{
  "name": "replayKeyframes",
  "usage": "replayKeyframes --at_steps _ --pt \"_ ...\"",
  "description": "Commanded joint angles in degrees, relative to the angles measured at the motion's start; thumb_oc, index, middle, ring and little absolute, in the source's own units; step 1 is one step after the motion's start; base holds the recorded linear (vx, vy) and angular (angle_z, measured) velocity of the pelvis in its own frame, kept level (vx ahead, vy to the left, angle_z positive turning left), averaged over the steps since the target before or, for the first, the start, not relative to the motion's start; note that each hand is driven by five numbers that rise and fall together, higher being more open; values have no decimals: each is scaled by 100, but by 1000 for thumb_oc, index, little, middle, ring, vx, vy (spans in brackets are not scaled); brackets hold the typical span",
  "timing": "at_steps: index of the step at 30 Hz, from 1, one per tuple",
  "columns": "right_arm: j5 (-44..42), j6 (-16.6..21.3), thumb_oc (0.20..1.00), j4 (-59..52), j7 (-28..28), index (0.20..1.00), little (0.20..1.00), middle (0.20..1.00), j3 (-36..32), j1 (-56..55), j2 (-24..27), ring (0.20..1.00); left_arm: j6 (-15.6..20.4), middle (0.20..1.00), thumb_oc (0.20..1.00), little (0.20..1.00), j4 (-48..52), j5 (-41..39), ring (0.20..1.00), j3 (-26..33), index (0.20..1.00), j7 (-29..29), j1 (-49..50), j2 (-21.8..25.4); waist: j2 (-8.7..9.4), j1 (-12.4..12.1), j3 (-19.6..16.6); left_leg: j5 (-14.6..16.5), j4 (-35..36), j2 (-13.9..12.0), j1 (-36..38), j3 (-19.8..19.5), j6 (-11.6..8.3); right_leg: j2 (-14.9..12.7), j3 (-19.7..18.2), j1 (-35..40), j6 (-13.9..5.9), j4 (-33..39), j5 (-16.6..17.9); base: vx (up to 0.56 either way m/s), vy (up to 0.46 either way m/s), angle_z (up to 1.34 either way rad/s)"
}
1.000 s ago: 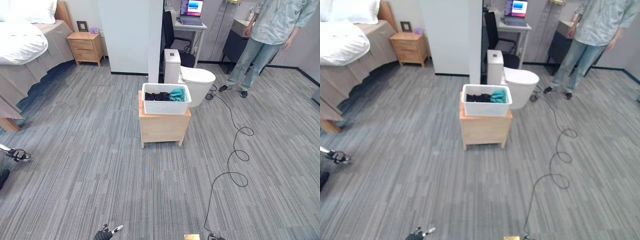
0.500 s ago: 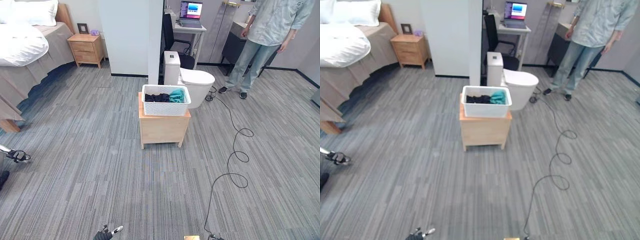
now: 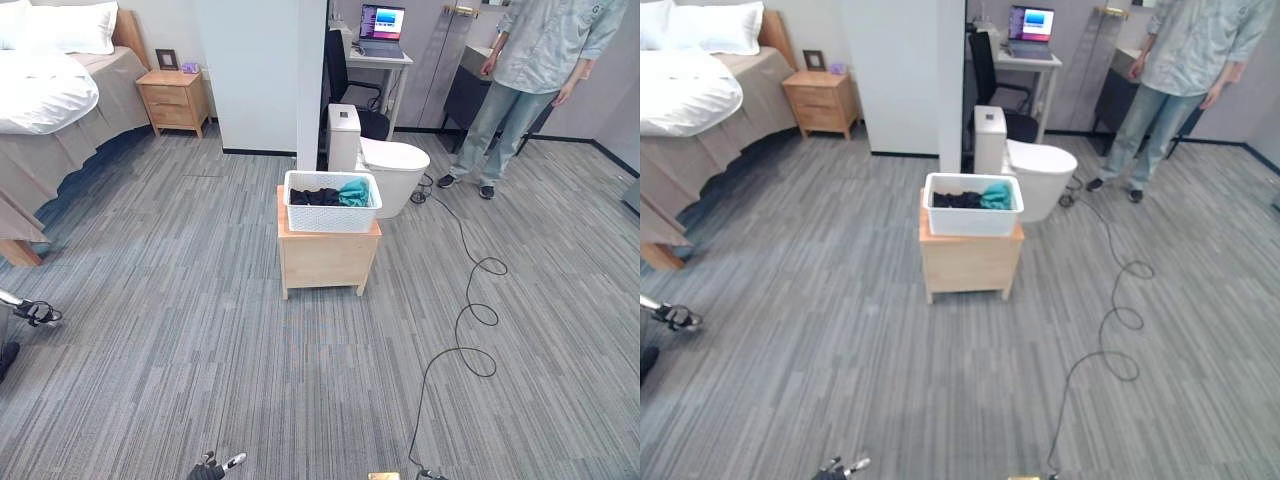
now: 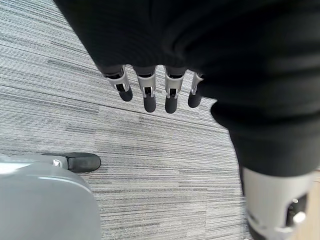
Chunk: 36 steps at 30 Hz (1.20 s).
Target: Grab the laundry basket,head to the washer,open it,put in the laundry and shut it.
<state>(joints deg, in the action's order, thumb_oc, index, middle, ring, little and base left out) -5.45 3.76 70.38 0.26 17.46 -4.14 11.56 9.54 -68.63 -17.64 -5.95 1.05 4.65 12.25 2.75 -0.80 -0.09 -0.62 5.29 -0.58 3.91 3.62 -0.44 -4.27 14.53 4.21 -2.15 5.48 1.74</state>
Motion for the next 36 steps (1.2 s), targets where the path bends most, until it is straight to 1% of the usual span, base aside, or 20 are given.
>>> replayKeyframes --at_steps 1,7,10,11,12,13,15,17,19,21,23,26,27,29,30,31,32,34,35,36 --pt "-103 13 1000 320 42 1000 1000 1000 22 145 169 1000 147 1000 1000 1000 -356 -116 1000 -136 1000 -4 -443 5 -153 -1 95 334 -29 -518 75 -243 -485 -464 -76 147 -613 -48 -382 -5 -37 0" --pt "-191 17 1000 326 80 1000 1000 1000 12 172 169 1000 146 1000 1000 1000 -323 -191 1000 -114 1000 -6 -457 38 -160 -39 188 211 -29 -671 70 -233 -552 -334 -131 139 -513 -48 -453 -2 -75 0" --pt "-264 30 1000 311 77 1000 1000 1000 -5 204 184 1000 136 1000 1000 1000 -277 -273 1000 -113 1000 -13 -487 62 -130 -48 320 218 -418 -758 -172 -281 -619 -247 -210 155 -388 -48 -504 -49 -134 3" --pt "-424 78 1000 229 77 1000 1000 1000 -60 246 242 1000 117 1000 1000 1000 -237 -340 1000 -115 1000 -58 -475 65 -84 -67 555 100 -1550 -806 -724 -395 -721 -127 -226 240 -185 -48 -585 -116 -255 27" --pt "-548 106 1000 65 48 1000 1000 1000 -92 288 319 1000 92 1000 1000 1000 -169 -417 1000 -119 1000 -57 -507 70 -54 -103 847 -477 -2809 -772 -1502 -683 -761 -55 -188 259 -35 -99 -614 -117 -254 32" --pt "-548 105 1000 65 48 1000 1000 1000 -93 289 320 1000 91 1000 1000 1000 -169 -417 1000 -119 1000 -57 -509 70 -65 -90 842 -465 -2842 -777 -1532 -703 -763 -44 -175 251 -34 -101 -615 -100 -143 31" --pt "-629 114 1000 -38 38 1000 1000 1000 -77 350 392 1000 98 1000 1000 1000 -178 -437 1000 -102 1000 -41 -515 45 -17 -60 998 -592 -3585 -795 -2038 -598 -681 -9 -135 263 6 -85 -655 17 -98 -24" --pt "-639 93 1000 -42 7 1000 1000 1000 -50 365 429 1000 120 1000 1000 1000 -113 -572 1000 -46 1000 -23 -511 37 2 -82 1052 -498 -3322 -875 -2323 -197 -611 26 -92 301 30 -48 -757 146 -65 -14" --pt "-665 97 1000 -20 -9 1000 1000 1000 -68 363 459 1000 135 1000 1000 1000 -33 -684 1000 6 1000 -36 -472 12 23 -205 1027 -185 -2609 -712 -2496 51 -491 30 -128 321 -29 -48 -903 248 39 20" --pt "-646 116 1000 -18 -13 1000 1000 1000 -51 351 473 1000 147 1000 1000 1000 -66 -683 1000 21 1000 -37 -402 -15 -2 -324 941 -450 -1570 -648 -2485 99 -502 98 -159 387 -93 -48 -1055 353 91 21" --pt "-600 141 1000 -1 -24 1000 1000 1000 -25 334 469 1000 159 1000 1000 1000 -145 -682 1000 61 1000 -38 -353 -33 7 -476 889 -654 -897 -669 -2763 -19 -588 147 -185 618 -140 -48 -1290 486 81 -1" --pt "-544 137 1000 49 -9 1000 1000 1000 -42 324 421 1000 138 1000 1000 1000 -280 -664 1000 162 1000 -33 -270 -23 84 -613 829 -883 -677 -731 -2793 -29 -623 90 -345 1046 -244 -105 -1497 549 110 -25" --pt "-452 100 1000 81 37 1000 1000 1000 -26 303 367 1000 118 1000 1000 1000 -323 -660 1000 254 1000 -44 -219 33 145 -727 778 -1039 -1160 -699 -2959 -64 -572 -57 -408 1204 -284 -383 -1587 759 187 -52" --pt "-423 92 1000 95 61 1000 1000 1000 -28 295 347 1000 120 1000 1000 1000 -341 -674 1000 309 1000 -45 -218 81 187 -793 746 -948 -1375 -647 -2985 -64 -500 -160 -413 1203 -316 -613 -1623 457 155 -57" --pt "-397 93 1000 90 93 1000 1000 1000 -26 294 322 1000 109 1000 1000 1000 -339 -657 1000 350 1000 -58 -206 114 265 -872 718 -782 -1598 -548 -2978 8 -373 -312 -393 1128 -422 -998 -1499 645 292 -65" --pt "-310 124 1000 15 87 1000 1000 1000 25 348 344 1000 95 1000 1000 1000 -283 -637 1000 330 1000 -42 -287 194 378 -852 765 -397 -1755 -267 -2791 121 -102 -574 -472 619 -630 -2252 -593 461 225 -70" --pt "-310 124 1000 15 87 1000 1000 1000 24 348 345 1000 95 1000 1000 1000 -283 -637 1000 329 1000 -42 -288 193 372 -856 753 -404 -1748 -275 -2800 122 -102 -566 -478 605 -630 -2249 -584 442 248 -55" --pt "-247 127 1000 -158 63 1000 1000 1000 82 419 405 1000 111 1000 1000 1000 31 -594 1000 181 1000 -39 -373 263 297 -676 882 -58 -1737 -36 -2495 156 177 -571 -699 -52 -698 -3715 322 344 232 -7" --pt "-231 120 1000 -189 56 1000 1000 1000 76 469 443 1000 103 1000 1000 1000 101 -583 1000 112 1000 -50 -417 286 188 -602 939 37 -1696 -26 -2336 148 262 -576 -672 -389 -714 -4191 428 375 249 30" --pt "-259 121 1000 -207 57 1000 1000 1000 47 516 458 1000 108 1000 1000 1000 167 -596 1000 67 1000 -44 -452 314 97 -535 996 138 -1603 -7 -2093 172 339 -699 -454 -661 -774 -4569 521 556 246 54"
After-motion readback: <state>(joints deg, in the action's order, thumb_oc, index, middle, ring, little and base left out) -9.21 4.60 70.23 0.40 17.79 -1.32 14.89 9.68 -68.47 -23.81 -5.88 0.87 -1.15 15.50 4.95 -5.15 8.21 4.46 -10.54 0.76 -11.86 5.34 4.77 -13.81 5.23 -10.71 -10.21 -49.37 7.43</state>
